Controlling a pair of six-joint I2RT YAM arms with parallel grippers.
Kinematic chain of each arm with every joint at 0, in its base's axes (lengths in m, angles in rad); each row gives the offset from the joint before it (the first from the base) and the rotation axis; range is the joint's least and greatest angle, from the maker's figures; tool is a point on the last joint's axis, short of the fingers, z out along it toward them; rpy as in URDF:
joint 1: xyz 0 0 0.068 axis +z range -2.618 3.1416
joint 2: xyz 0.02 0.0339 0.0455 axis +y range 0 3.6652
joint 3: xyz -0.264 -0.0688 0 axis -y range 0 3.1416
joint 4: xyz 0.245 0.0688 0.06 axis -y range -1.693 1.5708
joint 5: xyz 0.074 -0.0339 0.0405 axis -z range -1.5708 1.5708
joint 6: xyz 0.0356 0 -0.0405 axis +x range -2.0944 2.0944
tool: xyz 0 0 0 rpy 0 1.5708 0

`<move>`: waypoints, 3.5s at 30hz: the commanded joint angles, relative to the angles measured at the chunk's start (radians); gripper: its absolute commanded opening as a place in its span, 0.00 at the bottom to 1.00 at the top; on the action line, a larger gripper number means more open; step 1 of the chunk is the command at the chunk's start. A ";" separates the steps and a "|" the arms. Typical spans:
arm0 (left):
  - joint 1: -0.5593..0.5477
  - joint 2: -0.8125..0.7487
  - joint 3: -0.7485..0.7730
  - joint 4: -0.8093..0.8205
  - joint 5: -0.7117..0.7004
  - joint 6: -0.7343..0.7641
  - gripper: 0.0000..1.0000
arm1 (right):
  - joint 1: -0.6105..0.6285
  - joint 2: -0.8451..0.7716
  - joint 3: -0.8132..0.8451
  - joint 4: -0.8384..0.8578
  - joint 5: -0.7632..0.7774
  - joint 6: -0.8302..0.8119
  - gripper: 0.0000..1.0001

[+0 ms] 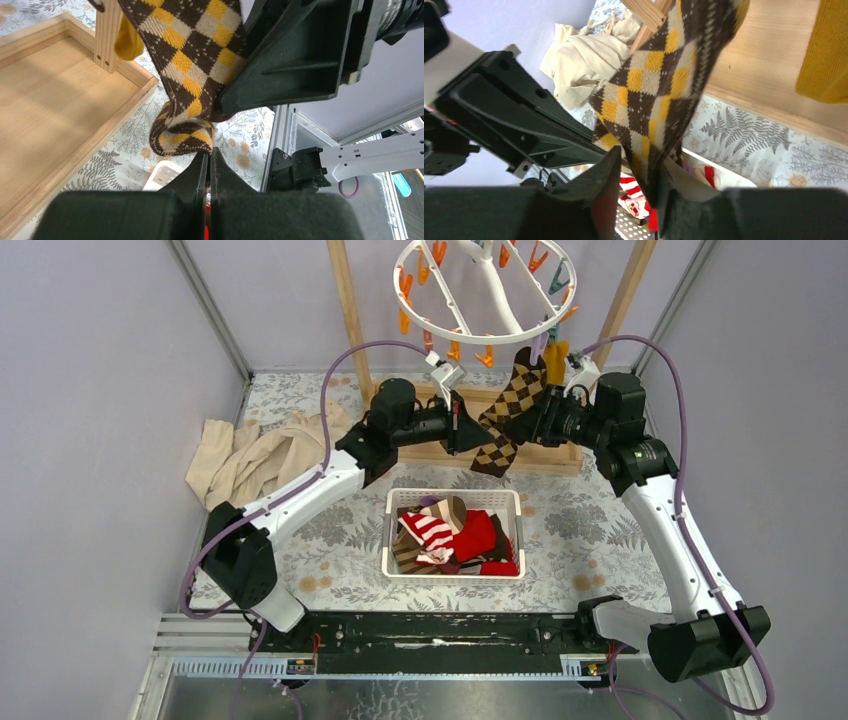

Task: Remove the socks clipped to the hanger
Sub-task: Remove the sock from the hanger.

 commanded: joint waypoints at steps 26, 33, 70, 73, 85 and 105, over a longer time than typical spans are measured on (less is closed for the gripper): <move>0.089 -0.054 0.302 -0.505 0.101 0.074 0.03 | -0.063 -0.107 -0.010 0.345 0.159 -0.059 0.59; 0.129 -0.036 0.352 -0.548 0.175 0.055 0.03 | -0.114 -0.081 -0.091 0.620 0.075 0.004 0.53; 0.168 -0.006 0.416 -0.615 0.251 0.042 0.04 | -0.119 0.171 -0.049 1.004 0.007 0.134 0.59; 0.166 -0.006 0.418 -0.615 0.253 0.042 0.04 | -0.118 0.183 -0.036 1.007 0.004 0.140 0.59; 0.167 -0.005 0.419 -0.615 0.259 0.042 0.04 | -0.118 0.206 -0.020 1.047 0.000 0.176 0.54; 0.167 -0.012 0.413 -0.616 0.260 0.043 0.04 | -0.119 0.220 -0.013 1.069 -0.030 0.200 0.15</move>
